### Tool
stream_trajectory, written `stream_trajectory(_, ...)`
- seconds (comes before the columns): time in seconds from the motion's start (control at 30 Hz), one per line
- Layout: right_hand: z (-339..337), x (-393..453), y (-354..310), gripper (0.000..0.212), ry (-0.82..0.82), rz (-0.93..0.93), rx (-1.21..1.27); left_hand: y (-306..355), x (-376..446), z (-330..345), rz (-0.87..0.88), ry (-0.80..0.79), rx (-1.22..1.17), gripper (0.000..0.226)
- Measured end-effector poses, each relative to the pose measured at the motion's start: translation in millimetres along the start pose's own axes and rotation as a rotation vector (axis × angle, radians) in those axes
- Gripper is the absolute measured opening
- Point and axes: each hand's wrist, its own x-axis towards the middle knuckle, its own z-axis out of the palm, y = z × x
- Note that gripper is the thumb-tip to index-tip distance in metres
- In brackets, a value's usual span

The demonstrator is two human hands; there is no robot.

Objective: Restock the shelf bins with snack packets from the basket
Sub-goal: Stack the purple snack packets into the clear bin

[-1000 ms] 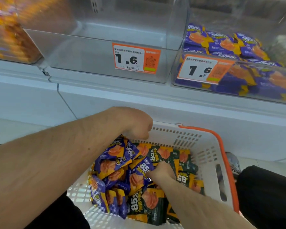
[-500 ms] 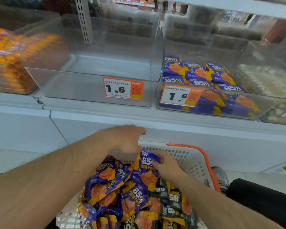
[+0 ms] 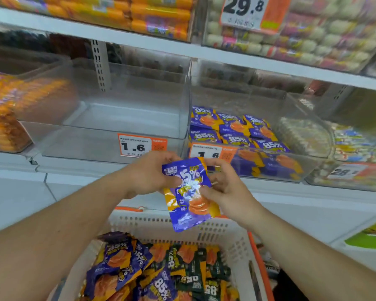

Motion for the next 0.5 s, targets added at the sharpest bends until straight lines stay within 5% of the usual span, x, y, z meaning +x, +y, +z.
stream_trajectory(0.3,-17.1,-0.4,-47.3,0.043,0.147,-0.067,0.305,43.4,12.4,-1.7,0.186,0.326,-0.612,0.037)
stream_trajectory(0.37,-29.7,8.5,-63.0,0.046,0.218,-0.091,0.353,46.7,20.2,-0.7,0.315,0.382,-0.457,0.053)
stream_trajectory(0.5,-71.1,48.6,-74.7,0.052,0.37,-0.05,0.176,31.3,38.9,-0.4,0.461,0.43,0.326,0.089)
